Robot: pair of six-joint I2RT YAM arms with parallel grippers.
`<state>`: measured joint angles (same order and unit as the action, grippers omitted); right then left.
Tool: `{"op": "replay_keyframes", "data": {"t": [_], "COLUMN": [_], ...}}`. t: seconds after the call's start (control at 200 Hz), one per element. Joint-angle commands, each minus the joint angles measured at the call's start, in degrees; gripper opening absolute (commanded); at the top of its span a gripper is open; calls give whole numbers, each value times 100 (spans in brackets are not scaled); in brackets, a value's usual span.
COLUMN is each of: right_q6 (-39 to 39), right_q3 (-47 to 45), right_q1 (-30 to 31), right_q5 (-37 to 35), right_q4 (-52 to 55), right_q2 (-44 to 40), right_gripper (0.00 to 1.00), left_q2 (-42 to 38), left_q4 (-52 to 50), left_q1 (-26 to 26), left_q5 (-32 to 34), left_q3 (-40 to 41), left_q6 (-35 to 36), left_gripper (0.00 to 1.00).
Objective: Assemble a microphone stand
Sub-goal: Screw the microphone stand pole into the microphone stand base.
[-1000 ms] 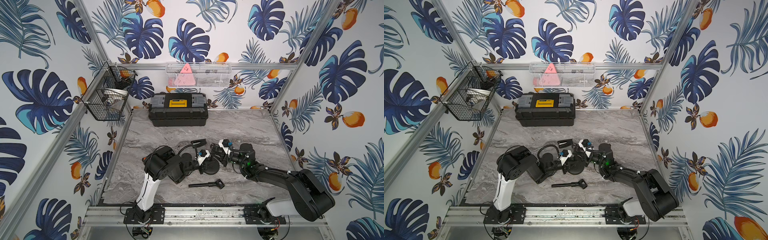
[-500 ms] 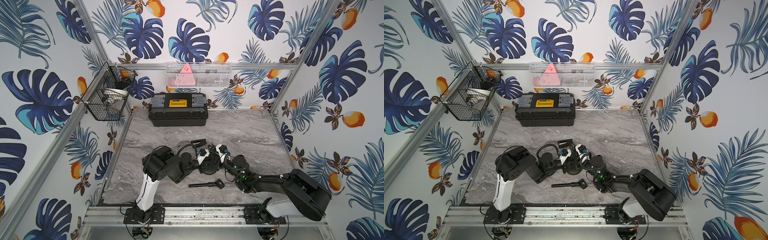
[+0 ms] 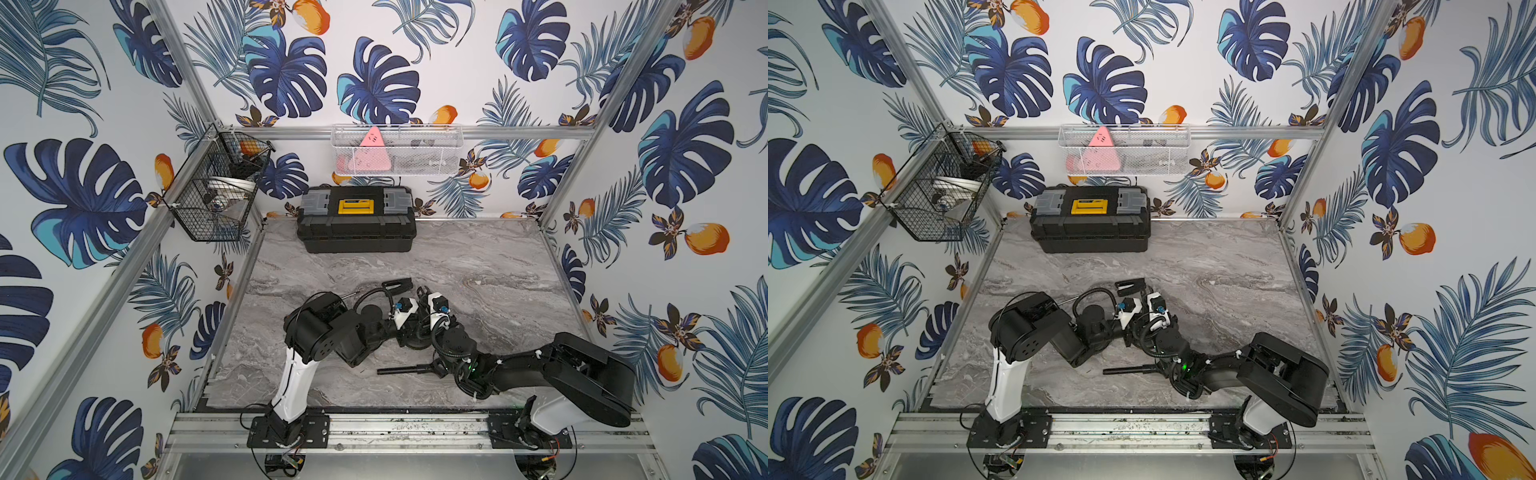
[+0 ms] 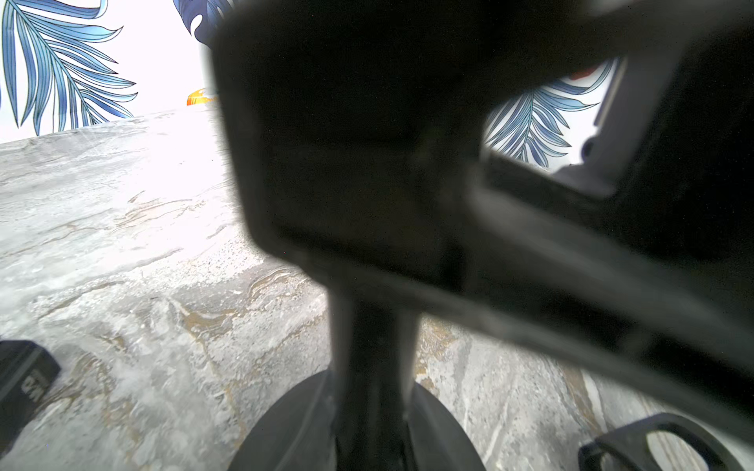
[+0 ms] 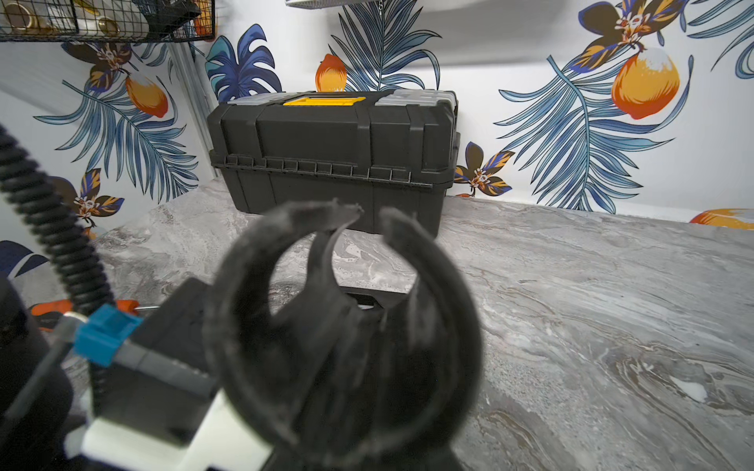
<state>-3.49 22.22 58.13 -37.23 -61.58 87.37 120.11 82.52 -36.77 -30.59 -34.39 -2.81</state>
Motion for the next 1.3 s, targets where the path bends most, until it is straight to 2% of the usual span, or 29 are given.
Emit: {"op": "replay_keyframes", "data": {"t": [0.0,0.045,0.095,0.22,0.35,0.565,0.631,0.771,0.971,1.291], "right_q6": [-25,-28,-36,-90,376,559,698,1369,1737,1531], "right_q3": [-139,-166,-177,-488,-644,-449,-212,432,1143,1223], "right_q1": [-90,-251,-505,-1398,-2205,-3477,-3639,-3754,-3774,-3751], "right_q5": [510,1052,1803,3752,5578,7912,8188,8612,9220,9593], "right_q4": [1263,1482,1783,1961,2133,1462,1509,2295,2686,2280], "right_q2": [-208,-473,-784,-1599,-2067,-1427,-1202,-826,-173,65], "right_gripper": [46,60,66,64,61,55,55,56,57,56], "left_q2": [68,111,142,120,48,19,12,10,29,-44], "left_q4": [115,152,200,223,134,194,196,155,179,49], "left_q1": [4,1,4,4,4,8,4,3,4,4], "left_q5": [-138,-149,-162,-150,-115,-145,-158,-191,-255,-261], "left_q3": [-23,-24,-24,-8,3,38,38,29,3,-10], "left_q6": [-60,-67,-71,-73,-34,-78,-82,-71,-97,-36], "left_gripper": [11,10,9,9,9,9,9,9,9,10]}}
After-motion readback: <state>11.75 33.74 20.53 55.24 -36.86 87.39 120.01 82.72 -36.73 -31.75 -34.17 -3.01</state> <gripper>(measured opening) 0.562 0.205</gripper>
